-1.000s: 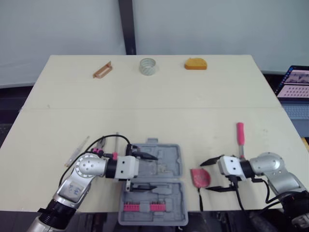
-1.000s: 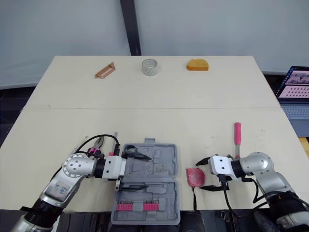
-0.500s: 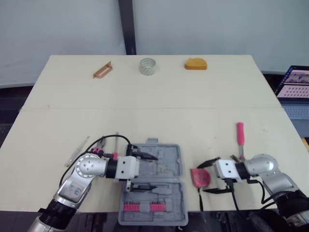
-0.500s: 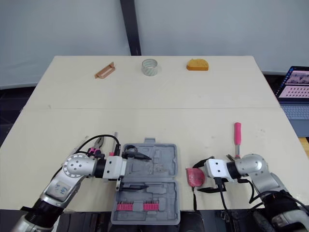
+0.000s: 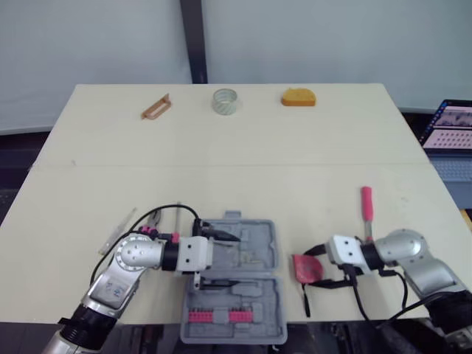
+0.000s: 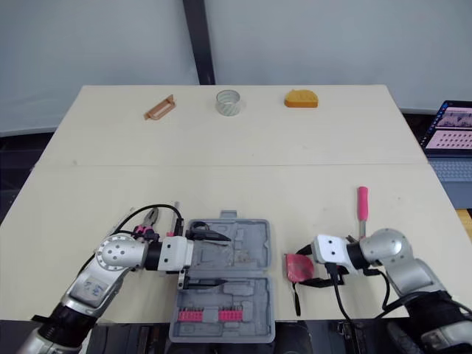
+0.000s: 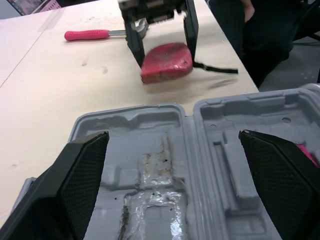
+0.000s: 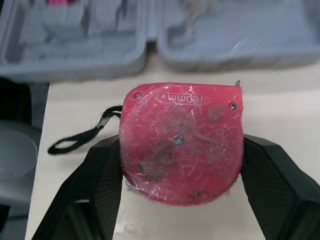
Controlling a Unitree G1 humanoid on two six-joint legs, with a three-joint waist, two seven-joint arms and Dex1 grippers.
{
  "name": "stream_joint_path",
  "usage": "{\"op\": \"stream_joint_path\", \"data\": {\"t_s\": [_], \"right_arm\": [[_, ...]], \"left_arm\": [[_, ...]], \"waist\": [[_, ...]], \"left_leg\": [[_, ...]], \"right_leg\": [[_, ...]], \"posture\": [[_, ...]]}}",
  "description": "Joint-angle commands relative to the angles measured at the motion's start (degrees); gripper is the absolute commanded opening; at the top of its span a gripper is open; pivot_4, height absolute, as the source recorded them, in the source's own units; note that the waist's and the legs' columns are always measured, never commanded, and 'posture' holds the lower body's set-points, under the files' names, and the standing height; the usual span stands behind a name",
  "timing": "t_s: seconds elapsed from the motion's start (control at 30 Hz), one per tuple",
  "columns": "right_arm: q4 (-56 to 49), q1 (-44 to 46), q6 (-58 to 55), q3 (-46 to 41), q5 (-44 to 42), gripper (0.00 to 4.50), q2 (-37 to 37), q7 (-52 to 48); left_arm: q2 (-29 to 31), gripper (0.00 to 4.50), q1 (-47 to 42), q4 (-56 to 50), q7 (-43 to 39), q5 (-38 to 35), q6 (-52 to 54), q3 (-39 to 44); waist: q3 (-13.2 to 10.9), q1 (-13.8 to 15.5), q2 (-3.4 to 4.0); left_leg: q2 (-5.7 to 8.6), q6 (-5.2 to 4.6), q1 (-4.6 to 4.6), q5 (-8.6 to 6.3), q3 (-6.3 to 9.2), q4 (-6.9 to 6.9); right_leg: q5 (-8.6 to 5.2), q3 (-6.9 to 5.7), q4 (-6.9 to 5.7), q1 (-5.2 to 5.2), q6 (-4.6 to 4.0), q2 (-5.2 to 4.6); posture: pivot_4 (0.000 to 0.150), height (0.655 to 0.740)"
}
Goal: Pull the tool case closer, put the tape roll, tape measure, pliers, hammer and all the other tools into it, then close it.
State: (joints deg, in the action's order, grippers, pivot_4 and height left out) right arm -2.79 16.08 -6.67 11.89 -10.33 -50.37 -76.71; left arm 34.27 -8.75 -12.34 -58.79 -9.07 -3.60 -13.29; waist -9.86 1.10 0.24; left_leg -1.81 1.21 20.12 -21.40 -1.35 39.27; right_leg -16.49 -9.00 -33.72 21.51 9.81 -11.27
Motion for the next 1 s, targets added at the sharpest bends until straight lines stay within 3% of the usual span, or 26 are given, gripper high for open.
{"op": "stream_joint_path", "data": {"t_s": [0.03, 0.33, 0.47, 0.63, 1.0], "right_arm": [[-8.63, 3.84, -10.61, -0.93, -1.82, 2.91, -0.39, 2.4], [-17.44, 22.08, -33.18, 13.96, 8.95, 2.91, 0.96, 3.76], [-15.79, 29.67, -39.02, 22.55, 15.53, 2.91, 6.09, 5.98], [-14.64, 32.32, -41.08, 29.08, 20.73, 2.91, 9.18, 7.68], [-14.37, 32.43, -40.83, 32.65, 25.13, 2.91, 12.18, 8.37]], "left_arm": [[-0.1, 4.5, -0.36, 0.45, 1.29, -0.47, 0.09, 1.53], [-0.2, 4.5, -0.19, 2.88, 4.05, -0.13, -0.01, 4.0], [-0.62, 4.5, -0.14, 2.99, 5.31, 0.03, 0.1, 4.27], [-0.58, 4.5, 0.37, 2.24, 5.99, 0.11, 0.31, 4.33], [-0.69, 4.5, 0.68, 1.5, 6.69, 0.0, 0.91, 4.01]], "waist": [[0.0, 0.09, 0.0], [0.0, 0.13, 0.01], [-0.01, -0.3, 0.01], [-0.01, -0.27, 0.01], [-0.01, -1.43, 0.01]], "left_leg": [[0.0, 0.0, 0.0, 0.0, 0.0, 0.0], [0.01, 0.0, 0.08, 0.0, 0.05, 0.06], [0.02, 0.0, 0.09, 0.0, 0.06, 0.02], [0.02, 0.0, 0.11, 0.0, 0.07, 0.03], [0.02, 0.01, 0.09, 0.0, 0.07, -0.03]], "right_leg": [[0.0, 0.0, -0.01, 0.01, 0.0, 0.0], [0.0, 0.0, -0.02, 0.06, 0.0, 0.0], [0.0, -0.02, -0.02, 0.08, 0.0, -0.01], [0.0, -0.03, -0.05, 0.1, 0.0, -0.01], [0.0, -0.04, -0.05, 0.11, 0.0, 0.0]], "posture": [[0.15, 0.74], [0.15, 0.74], [0.15, 0.74], [0.15, 0.74], [0.15, 0.74]]}}
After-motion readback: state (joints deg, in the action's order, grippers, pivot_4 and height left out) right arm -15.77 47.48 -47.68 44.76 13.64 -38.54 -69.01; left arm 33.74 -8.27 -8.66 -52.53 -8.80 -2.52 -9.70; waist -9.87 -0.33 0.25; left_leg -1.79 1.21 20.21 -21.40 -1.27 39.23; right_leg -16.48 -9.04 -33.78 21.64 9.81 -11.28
